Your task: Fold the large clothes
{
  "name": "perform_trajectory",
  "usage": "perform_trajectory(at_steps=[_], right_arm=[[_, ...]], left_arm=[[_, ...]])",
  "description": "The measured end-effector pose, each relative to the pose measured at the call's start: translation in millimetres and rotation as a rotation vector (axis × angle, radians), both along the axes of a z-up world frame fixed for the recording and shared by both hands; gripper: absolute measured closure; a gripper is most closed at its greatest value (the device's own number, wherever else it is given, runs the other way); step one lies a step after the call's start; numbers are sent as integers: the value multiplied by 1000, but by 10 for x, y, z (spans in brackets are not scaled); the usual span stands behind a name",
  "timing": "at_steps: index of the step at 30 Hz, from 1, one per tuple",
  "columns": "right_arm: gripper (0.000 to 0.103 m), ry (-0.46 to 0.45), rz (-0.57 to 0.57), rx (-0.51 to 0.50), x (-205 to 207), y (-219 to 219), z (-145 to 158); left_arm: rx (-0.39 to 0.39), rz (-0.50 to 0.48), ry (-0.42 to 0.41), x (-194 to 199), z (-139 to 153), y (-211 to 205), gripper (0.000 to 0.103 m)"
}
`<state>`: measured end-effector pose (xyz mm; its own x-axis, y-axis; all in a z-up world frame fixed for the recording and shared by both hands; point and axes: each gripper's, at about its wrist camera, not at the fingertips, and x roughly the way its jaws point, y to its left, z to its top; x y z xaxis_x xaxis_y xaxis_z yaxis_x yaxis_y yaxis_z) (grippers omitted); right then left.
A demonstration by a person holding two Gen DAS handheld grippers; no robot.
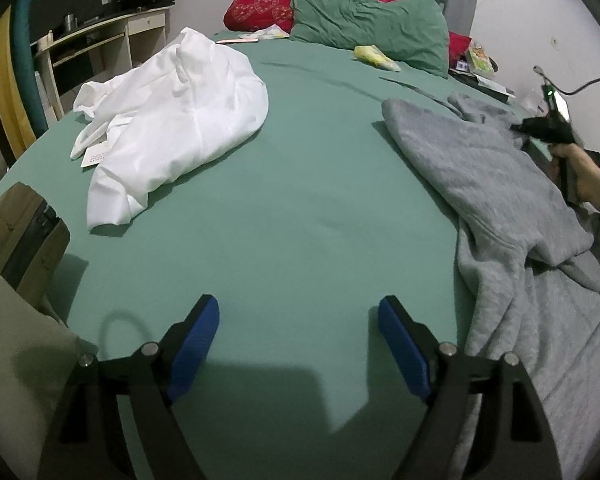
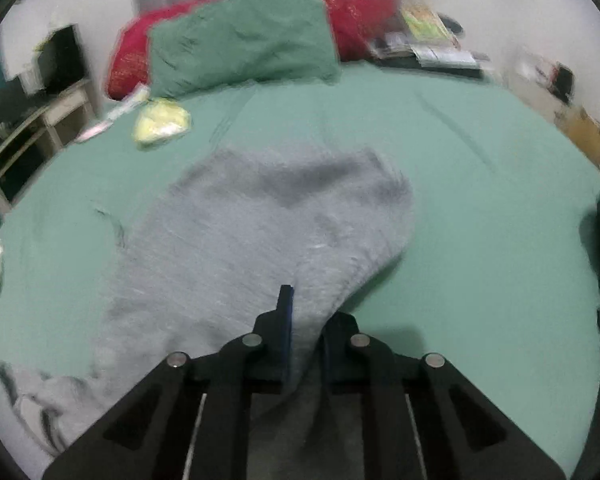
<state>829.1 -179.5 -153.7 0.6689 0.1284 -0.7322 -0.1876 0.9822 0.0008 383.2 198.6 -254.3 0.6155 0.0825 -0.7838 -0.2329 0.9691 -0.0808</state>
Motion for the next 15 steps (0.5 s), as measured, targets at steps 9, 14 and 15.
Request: perform_trajectory(at_steps=[9,14,15], right_arm=[[93,-107,412,-272,-2087,737,591],[45,117,610,-268,-3087,791,265],[45,113,619,-251,-3208,738,294]], left_arm=[[-150,-23,-20,-51,174,-144,21],[-115,-94,-56,-116,359,-364,21],[-110,-101,-63,-132,371,-393,21]])
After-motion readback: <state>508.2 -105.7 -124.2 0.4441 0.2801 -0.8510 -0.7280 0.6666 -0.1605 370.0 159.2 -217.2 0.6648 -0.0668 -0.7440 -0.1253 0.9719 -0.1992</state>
